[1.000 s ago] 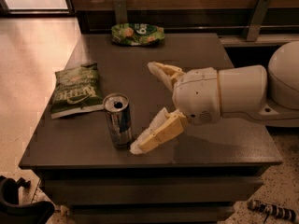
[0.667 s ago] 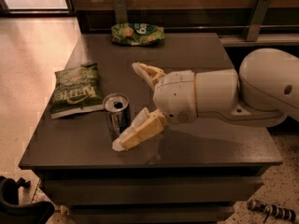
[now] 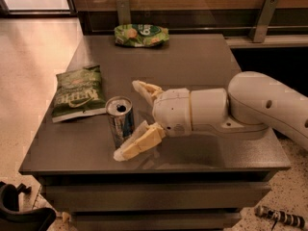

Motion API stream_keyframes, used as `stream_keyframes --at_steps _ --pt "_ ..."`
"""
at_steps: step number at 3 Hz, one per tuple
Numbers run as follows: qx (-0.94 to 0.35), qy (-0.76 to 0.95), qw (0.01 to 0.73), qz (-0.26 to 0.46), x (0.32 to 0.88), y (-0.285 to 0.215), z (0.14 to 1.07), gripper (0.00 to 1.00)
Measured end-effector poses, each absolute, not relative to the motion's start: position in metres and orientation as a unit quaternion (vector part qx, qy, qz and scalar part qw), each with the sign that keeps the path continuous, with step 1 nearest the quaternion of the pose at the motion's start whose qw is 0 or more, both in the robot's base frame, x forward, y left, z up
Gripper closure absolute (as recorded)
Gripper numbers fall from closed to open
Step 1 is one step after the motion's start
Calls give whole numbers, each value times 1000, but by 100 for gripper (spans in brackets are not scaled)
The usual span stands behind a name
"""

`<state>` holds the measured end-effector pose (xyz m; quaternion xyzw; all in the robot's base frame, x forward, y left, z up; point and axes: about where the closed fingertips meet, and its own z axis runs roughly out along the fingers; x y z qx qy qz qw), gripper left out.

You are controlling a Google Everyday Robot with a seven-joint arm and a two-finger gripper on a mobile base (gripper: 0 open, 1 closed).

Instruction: Move redbull can near green rice chip bag

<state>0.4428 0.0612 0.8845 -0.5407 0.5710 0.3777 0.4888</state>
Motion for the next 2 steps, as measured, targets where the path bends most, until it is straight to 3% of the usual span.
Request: stream_keyframes --at_steps 2 --pt "-530 575 482 395 441 56 876 47"
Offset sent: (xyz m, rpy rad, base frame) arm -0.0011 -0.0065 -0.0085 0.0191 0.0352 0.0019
